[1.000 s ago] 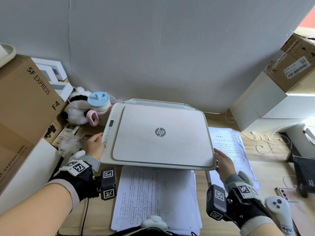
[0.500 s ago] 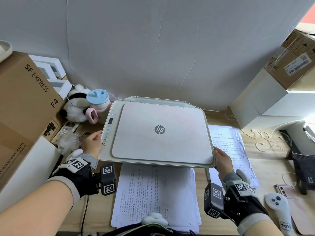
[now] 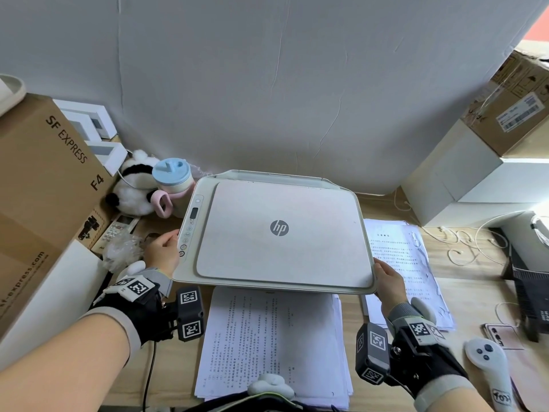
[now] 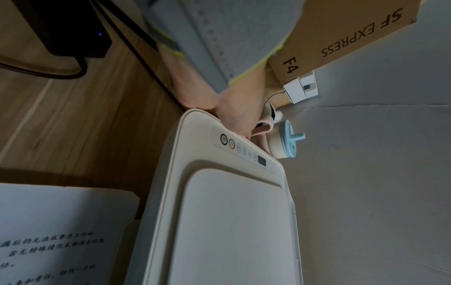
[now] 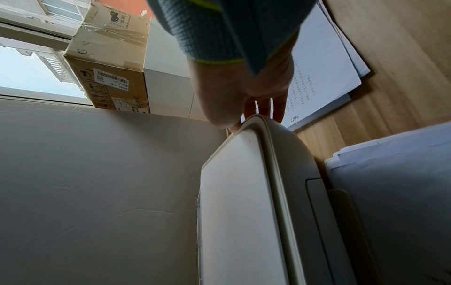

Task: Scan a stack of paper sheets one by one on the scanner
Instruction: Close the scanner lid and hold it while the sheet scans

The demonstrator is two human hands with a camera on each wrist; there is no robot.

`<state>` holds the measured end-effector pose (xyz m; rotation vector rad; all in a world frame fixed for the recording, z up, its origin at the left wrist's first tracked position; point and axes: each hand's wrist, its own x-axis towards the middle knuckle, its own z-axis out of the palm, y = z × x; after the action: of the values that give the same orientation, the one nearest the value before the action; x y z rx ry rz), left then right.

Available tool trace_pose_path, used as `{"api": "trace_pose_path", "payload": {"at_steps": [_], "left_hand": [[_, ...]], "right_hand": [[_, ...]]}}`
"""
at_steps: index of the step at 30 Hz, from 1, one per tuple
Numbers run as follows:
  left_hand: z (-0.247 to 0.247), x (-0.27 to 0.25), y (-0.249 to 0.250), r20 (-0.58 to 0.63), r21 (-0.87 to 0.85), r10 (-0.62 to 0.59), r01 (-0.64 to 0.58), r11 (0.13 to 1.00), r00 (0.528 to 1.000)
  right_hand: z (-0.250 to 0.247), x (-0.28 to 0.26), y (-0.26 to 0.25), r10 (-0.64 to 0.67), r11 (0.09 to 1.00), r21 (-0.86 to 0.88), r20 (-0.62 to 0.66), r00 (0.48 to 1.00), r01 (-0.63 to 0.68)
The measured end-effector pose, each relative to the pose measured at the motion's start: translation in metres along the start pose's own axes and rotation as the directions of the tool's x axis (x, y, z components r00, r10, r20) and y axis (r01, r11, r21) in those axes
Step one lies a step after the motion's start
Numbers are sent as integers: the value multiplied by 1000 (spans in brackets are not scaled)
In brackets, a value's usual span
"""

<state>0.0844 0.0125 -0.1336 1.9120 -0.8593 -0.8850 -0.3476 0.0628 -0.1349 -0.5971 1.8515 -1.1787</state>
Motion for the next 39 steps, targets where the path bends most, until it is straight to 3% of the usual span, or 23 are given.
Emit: {"api": "trace_pose_path", "payload": {"at_steps": [39], "left_hand": [[-2,-3,1,8,-4,-4,4,1000,1000]], "right_hand": [[2,-3,0,-12,1000,-27,-20,1000,11]]}}
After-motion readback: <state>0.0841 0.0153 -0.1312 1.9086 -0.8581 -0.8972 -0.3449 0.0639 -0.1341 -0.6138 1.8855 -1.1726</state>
